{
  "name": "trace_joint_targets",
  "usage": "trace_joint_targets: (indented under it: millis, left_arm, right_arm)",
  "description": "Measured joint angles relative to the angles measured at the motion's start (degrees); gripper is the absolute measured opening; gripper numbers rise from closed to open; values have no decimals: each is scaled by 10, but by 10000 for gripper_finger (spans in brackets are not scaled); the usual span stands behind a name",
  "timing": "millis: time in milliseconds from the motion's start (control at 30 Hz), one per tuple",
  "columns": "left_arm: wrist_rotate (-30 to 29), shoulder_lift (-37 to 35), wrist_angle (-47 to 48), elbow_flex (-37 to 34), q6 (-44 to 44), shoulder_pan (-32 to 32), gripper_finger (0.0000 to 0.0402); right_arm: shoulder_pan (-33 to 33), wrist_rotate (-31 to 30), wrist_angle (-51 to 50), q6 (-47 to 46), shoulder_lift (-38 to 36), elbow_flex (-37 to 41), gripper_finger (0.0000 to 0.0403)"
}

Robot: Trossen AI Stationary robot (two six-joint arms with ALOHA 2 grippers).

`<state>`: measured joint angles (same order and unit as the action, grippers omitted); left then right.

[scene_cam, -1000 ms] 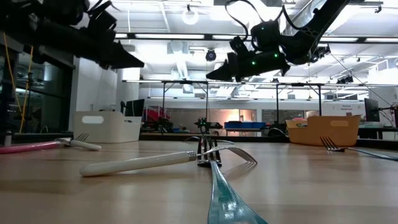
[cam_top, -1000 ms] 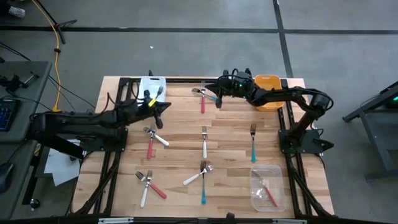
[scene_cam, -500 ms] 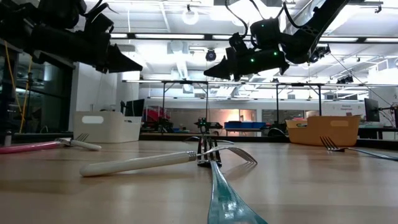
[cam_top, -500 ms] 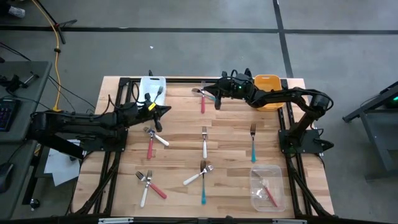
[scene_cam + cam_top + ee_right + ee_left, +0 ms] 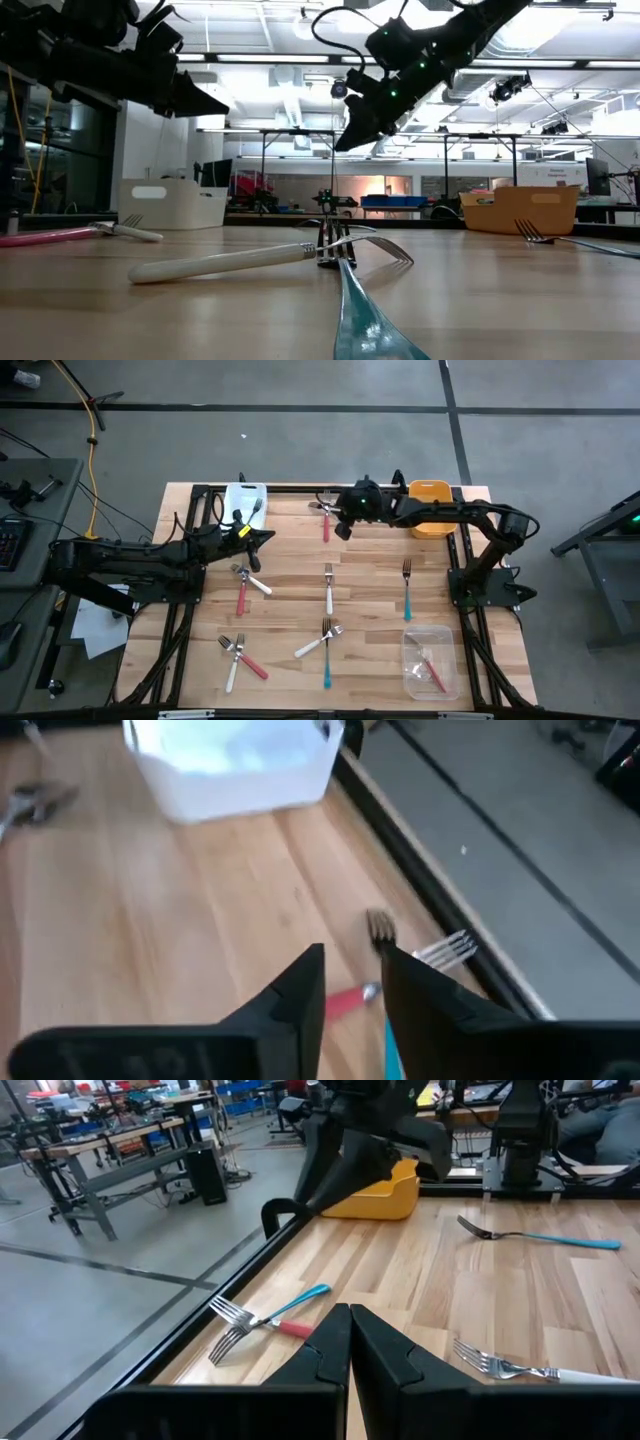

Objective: Sort silverware by color (type)
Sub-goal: Put the middle left white fork into the yellow bin

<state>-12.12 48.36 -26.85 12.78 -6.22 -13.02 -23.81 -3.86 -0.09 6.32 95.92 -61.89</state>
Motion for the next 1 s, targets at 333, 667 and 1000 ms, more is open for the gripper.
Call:
trace_joint_targets:
  millis: [333,667,1000]
  left_arm:
    - [0,0,0,0,0,0,1]
    - [0,0,0,0,-1,0,1]
    - [-2,0,0,0,-5,0,1]
  right_arm:
    - [-32,-1,-58,-46,0,-3,170]
    - [-21,40,-138,0,0,-18,145]
    - [1,40,-118,1,0,-18,9]
